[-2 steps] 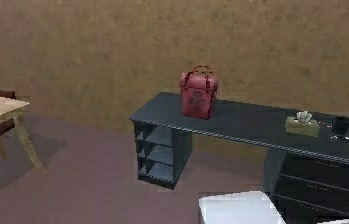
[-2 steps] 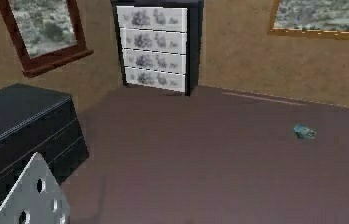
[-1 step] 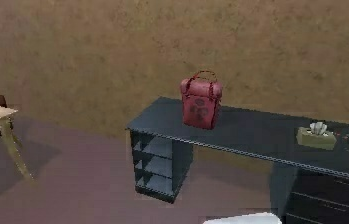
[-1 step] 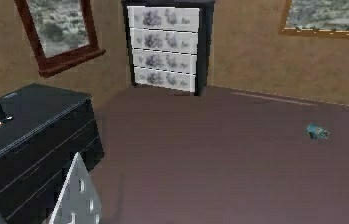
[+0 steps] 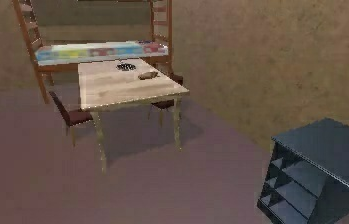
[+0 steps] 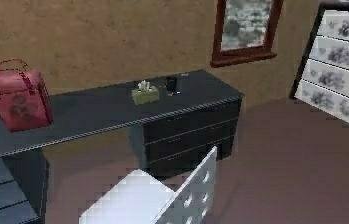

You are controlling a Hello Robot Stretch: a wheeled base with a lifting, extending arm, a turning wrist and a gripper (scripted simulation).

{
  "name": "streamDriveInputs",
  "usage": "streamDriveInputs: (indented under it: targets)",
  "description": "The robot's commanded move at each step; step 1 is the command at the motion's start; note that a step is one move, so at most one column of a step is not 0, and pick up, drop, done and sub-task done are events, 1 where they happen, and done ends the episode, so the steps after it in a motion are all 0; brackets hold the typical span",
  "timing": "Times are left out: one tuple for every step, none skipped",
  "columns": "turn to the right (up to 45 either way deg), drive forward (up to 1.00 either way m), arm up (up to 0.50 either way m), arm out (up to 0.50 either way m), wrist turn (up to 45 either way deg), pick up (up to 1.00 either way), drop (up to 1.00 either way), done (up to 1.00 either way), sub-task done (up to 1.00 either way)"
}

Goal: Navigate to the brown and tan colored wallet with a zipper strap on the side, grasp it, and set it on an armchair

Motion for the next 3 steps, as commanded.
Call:
streamDriveInputs:
  targets:
    - [-45.0,0.00,0.00,0.00,0.0,0.00,0.00,0.00,0.00]
    - [-15.0,0.00,0.00,0.00,0.0,0.00,0.00,0.00,0.00]
    - [-3.0,0.00,0.00,0.00,0.0,0.00,0.00,0.00,0.00]
